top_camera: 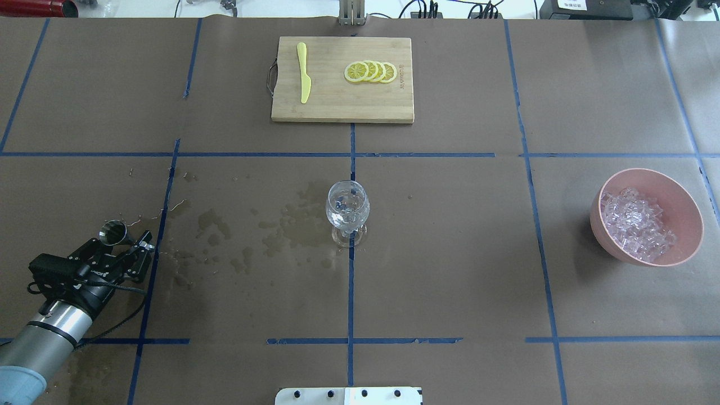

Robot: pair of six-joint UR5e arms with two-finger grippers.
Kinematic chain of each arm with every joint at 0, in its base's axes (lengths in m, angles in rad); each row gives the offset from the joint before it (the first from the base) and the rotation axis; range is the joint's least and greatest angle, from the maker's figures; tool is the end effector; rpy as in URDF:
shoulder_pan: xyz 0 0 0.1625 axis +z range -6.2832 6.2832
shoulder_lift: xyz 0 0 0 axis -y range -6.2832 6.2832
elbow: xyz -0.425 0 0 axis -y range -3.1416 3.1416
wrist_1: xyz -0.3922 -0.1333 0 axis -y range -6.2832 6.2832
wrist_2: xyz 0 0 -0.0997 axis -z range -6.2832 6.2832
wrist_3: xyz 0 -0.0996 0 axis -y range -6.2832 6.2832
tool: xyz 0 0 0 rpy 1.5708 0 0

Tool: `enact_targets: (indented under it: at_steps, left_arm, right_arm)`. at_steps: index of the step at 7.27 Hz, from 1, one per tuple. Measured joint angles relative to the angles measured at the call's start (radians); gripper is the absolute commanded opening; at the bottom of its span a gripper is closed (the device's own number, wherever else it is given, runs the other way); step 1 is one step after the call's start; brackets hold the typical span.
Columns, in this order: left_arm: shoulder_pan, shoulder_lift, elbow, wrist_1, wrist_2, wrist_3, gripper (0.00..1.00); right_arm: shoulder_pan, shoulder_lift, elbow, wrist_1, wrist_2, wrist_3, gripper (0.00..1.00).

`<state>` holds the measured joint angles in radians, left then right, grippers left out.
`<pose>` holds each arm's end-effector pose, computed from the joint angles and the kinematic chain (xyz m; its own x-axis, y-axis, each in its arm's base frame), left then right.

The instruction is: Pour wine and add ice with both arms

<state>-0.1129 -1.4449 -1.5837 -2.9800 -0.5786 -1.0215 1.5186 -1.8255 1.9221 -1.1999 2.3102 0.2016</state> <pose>0.3887 -0.2622 0.5472 0.6800 0.2102 -0.7024 0.5948 0.4019 0.6961 0.0449 -0.4084 0.5567 0.7167 -0.1564 0.6796 -0.0989 0.9419 0.3211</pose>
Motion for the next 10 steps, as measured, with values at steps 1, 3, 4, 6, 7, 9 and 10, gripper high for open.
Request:
enact_targets:
  at_steps: [1,3,4,6,7,9,10]
  left_arm:
    - [0.003,0.000,0.001,0.000,0.000,0.000,0.44]
    - [0.009,0.000,0.002,-0.001,0.000,0.000,0.44]
    - [0.013,0.001,0.002,-0.001,0.000,0.000,0.44]
    - [0.018,0.003,0.002,-0.009,0.000,-0.001,0.44]
    - [0.019,0.005,0.002,-0.012,0.000,-0.002,0.44]
    - [0.019,0.009,0.002,-0.015,0.001,-0.005,0.44]
    - [0.019,0.010,0.002,-0.017,0.002,-0.011,0.44]
  right_arm:
    - [0.000,0.000,-0.001,-0.001,0.000,0.000,1.00]
    - [0.000,0.000,-0.005,0.000,0.000,-0.001,1.00]
    - [0.000,0.000,-0.005,0.000,0.000,-0.001,1.00]
    - [0.000,0.000,-0.006,-0.001,0.000,-0.001,1.00]
    - [0.000,0.000,-0.006,-0.001,0.000,-0.001,1.00]
    - [0.000,0.000,-0.006,0.000,0.000,0.000,1.00]
    - [0.000,0.000,-0.006,0.000,0.000,0.000,1.00]
